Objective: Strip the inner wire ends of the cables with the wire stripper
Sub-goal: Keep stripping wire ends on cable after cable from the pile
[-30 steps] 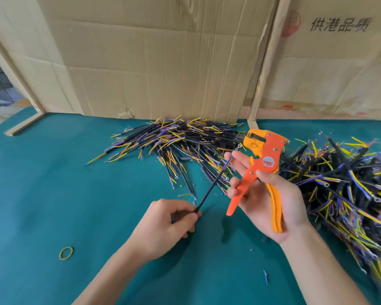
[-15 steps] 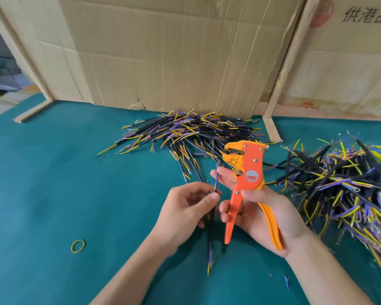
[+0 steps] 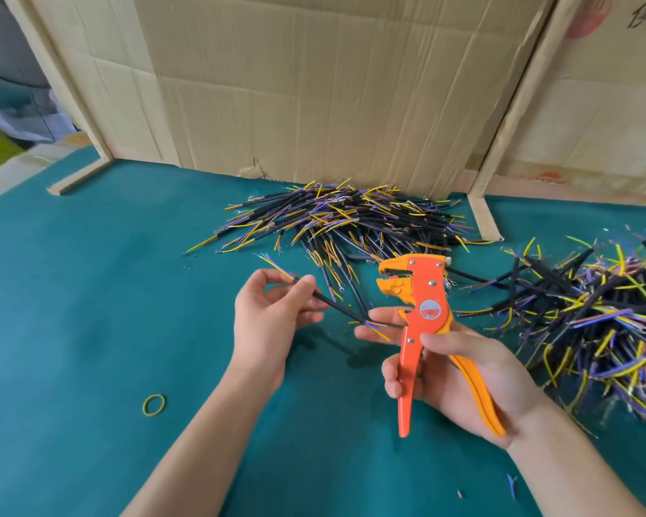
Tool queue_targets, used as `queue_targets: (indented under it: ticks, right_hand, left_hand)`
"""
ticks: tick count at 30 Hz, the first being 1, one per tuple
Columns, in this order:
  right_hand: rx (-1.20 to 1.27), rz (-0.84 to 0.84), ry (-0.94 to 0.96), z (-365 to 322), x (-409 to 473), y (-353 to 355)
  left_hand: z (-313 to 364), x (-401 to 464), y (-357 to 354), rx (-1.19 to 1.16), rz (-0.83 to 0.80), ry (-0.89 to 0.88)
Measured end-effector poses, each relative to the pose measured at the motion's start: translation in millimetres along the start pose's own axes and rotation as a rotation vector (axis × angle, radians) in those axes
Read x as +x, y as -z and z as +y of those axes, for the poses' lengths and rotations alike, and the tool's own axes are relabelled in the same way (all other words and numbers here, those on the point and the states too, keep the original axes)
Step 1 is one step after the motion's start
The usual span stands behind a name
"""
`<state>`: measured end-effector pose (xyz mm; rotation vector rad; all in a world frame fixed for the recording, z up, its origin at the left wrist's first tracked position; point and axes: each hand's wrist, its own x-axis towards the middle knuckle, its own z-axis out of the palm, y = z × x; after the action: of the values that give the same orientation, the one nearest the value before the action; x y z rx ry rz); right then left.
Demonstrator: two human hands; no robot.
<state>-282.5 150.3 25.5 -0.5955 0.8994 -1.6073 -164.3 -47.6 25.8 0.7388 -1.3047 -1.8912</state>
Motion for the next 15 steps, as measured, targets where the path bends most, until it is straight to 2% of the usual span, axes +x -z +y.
queue_targets:
  ticks: [4, 7, 9, 11, 13, 15]
  right_hand:
    - [0.033, 0.049, 0.035, 0, 0, 1]
    - [0.060, 0.044, 0.045, -2, -1, 1]
    - [0.062, 0.051, 0.040, -2, -1, 0]
    - [0.077, 0.056, 0.042, -2, -2, 0]
    - [0.090, 0.051, 0.054, -2, -2, 0]
    - [0.091, 0.053, 0.064, -3, -1, -2]
  left_hand:
    - [-7, -3, -2, 0.234, 0.112, -0.052]
    - [-11, -8, -2, 0.650, 0.213, -0.314]
    - [-11, -13, -6, 0.826, 0.085, -0.595]
    - [-15, -16, -11, 0.959, -0.175, -0.768]
    - [-21, -20, -14, 1.006, -0.362, -0.784]
    - [-23, -22, -14, 1.006, -0.357, -0.801]
